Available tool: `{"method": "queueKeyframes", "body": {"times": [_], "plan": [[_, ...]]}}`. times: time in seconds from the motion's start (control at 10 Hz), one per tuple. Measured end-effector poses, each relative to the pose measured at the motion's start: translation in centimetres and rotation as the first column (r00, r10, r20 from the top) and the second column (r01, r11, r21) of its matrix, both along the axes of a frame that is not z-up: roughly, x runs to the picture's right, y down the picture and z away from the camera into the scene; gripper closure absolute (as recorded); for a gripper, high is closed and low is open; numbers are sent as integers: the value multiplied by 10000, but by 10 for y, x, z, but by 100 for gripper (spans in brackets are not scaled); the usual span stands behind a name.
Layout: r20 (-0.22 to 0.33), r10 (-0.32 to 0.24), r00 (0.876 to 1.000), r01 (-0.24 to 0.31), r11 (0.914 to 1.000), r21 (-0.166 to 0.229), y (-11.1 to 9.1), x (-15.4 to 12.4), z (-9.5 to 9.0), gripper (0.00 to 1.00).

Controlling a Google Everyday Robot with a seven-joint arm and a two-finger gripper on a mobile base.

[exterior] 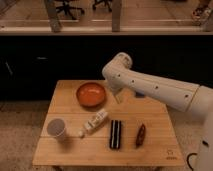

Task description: Pick up the ceramic bowl

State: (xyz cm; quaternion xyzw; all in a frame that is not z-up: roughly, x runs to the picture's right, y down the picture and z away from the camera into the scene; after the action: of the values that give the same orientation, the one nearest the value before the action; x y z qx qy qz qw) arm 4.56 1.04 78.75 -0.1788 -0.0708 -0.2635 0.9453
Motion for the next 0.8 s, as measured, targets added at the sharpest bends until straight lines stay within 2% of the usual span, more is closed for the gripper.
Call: {"method": "queueKeyframes", "body": {"times": [0.5, 0.8], "plan": [[293, -232, 9993, 234, 9997, -54, -8, -13, 24, 20], [548, -371, 9978, 379, 9992, -143, -13, -26, 49, 20]]}}
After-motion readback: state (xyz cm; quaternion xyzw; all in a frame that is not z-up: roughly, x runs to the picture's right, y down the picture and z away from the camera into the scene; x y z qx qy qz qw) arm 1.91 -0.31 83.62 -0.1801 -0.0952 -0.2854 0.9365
